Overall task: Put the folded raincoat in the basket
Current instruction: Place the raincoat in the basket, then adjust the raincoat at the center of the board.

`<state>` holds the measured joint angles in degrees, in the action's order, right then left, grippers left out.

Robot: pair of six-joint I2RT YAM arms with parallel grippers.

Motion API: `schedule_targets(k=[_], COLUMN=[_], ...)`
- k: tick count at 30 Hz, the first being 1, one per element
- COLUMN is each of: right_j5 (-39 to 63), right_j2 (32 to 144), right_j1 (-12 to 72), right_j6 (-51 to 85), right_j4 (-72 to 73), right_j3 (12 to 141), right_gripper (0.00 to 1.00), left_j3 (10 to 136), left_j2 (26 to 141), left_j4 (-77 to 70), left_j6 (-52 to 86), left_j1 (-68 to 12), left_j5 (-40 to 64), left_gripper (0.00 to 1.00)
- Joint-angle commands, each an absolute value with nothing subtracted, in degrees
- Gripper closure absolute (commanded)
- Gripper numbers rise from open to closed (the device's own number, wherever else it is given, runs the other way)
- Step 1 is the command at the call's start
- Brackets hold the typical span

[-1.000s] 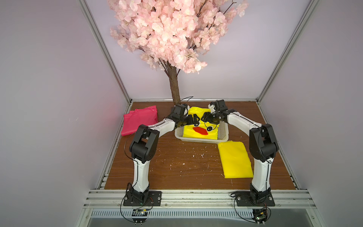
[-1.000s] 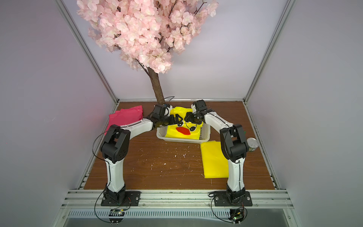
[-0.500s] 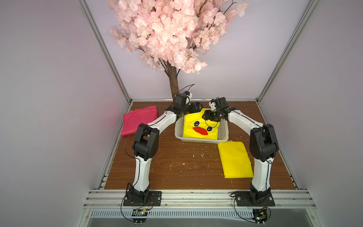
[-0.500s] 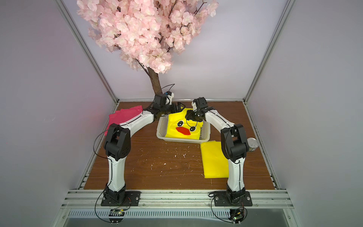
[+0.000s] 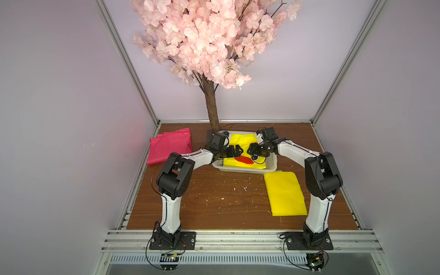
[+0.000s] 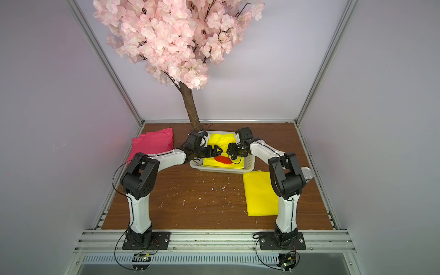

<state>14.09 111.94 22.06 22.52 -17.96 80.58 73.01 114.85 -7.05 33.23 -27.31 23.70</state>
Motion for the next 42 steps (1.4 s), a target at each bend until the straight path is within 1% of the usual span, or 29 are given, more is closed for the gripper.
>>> schedule_targets(k=[1, 4, 8, 11, 15, 18, 22, 28, 29, 33, 36, 38, 42], right_j5=[15.5, 15.8, 16.4, 16.7, 17.2, 17.1, 16.7, 12.3, 12.1, 11.1, 10.5, 11.0, 11.9], right_j2=[110.8, 110.0, 108.5, 107.1, 104.6, 100.8, 94.0, 79.1, 76.3, 66.9, 60.8, 57.3, 53.5], right_j1=[22.3, 22.3, 22.2, 22.1, 21.8, 21.7, 21.2, 19.0, 18.1, 15.2, 11.9, 8.1, 1.2], right_j6=[22.5, 22.4, 22.4, 22.5, 22.6, 23.1, 24.1, 25.4, 25.7, 26.9, 27.7, 28.8, 30.3], right_j4=[-20.9, -22.0, -22.8, -23.3, -24.3, -24.0, -23.4, -23.6, -23.8, -27.2, -30.0, -31.3, -32.6], right_j3=[82.6, 85.7, 90.4, 93.1, 94.5, 92.6, 87.0, 72.7, 69.9, 60.8, 54.1, 49.3, 42.7], right_gripper=[0.31, 0.31, 0.3, 0.3, 0.3, 0.3, 0.3, 0.29, 0.29, 0.29, 0.29, 0.29, 0.29], left_j3=[74.4, 81.2, 94.3, 101.8, 105.4, 103.4, 97.0, 85.4, 81.7, 74.4, 70.1, 68.2, 65.8], left_j2=[115.2, 115.2, 116.5, 117.1, 116.1, 113.5, 108.0, 97.9, 96.3, 91.6, 89.8, 90.1, 91.7], left_j4=[-2.4, 2.5, 9.9, 14.0, 16.6, 17.3, 17.8, 17.2, 16.7, 14.6, 13.5, 13.2, 10.4], left_j6=[33.5, 31.1, 27.9, 26.3, 25.9, 26.1, 25.4, 25.9, 26.3, 29.1, 29.9, 29.5, 30.0], left_j1=[-28.3, -28.3, -28.2, -28.3, -28.2, -29.0, -31.5, -37.5, -38.8, -43.7, -47.3, -49.1, -50.7], left_j5=[22.8, 21.1, 18.8, 17.9, 19.0, 20.5, 22.7, 23.8, 23.7, 23.6, 23.9, 24.7, 26.9], left_gripper=[0.0, 0.0, 0.0, 0.0, 0.0, 0.0, 0.0, 0.0, 0.0, 0.0, 0.0, 0.0, 0.0])
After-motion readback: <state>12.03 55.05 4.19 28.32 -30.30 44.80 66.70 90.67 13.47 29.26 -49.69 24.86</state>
